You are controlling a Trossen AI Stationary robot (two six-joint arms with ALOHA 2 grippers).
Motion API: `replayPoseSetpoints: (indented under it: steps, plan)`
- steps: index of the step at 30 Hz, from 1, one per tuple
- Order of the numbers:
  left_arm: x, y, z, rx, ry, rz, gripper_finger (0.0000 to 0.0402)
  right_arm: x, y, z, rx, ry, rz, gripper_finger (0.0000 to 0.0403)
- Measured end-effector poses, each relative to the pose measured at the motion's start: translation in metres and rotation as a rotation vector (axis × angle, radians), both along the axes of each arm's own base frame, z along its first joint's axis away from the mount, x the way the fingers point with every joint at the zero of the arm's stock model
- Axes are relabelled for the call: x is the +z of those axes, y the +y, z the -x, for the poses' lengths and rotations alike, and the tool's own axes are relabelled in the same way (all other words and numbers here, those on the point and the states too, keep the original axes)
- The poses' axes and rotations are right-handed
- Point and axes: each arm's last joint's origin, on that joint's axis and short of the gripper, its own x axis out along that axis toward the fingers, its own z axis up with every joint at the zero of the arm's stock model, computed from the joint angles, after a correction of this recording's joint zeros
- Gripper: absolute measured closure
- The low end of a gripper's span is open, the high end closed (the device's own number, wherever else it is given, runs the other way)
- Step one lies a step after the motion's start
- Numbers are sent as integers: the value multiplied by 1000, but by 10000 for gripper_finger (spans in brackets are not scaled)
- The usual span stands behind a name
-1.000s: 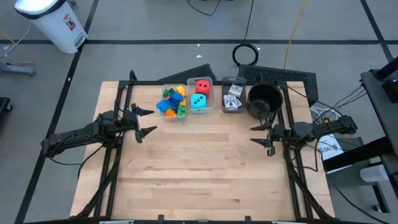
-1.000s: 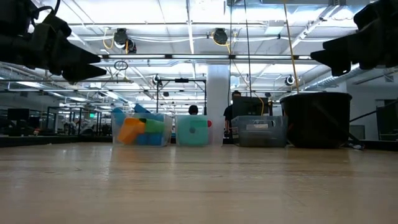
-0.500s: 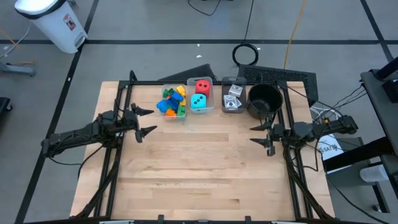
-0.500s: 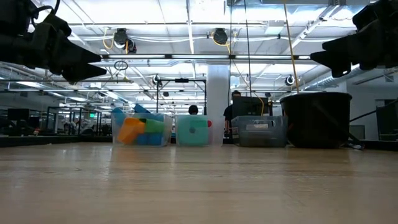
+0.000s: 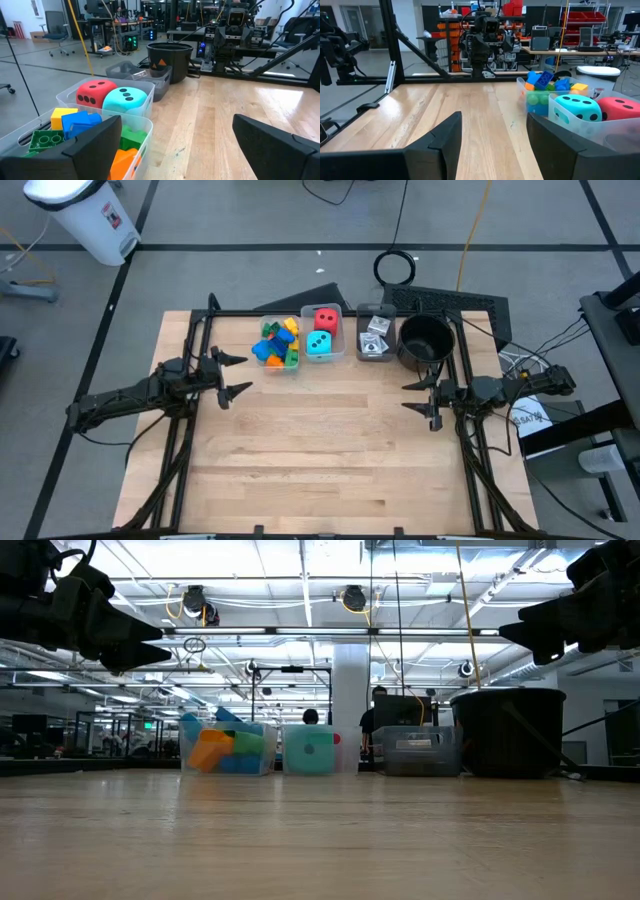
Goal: Pick & Place Toys
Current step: Return to Home Position
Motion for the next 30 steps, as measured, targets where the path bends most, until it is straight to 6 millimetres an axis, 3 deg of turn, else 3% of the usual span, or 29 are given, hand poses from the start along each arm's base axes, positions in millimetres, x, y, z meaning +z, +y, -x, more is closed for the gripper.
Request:
replayPoseSetpoints:
  steps: [30]
  plan:
    - [0,0,0,0,0,0,23,0,0,0,0,-1,0,209]
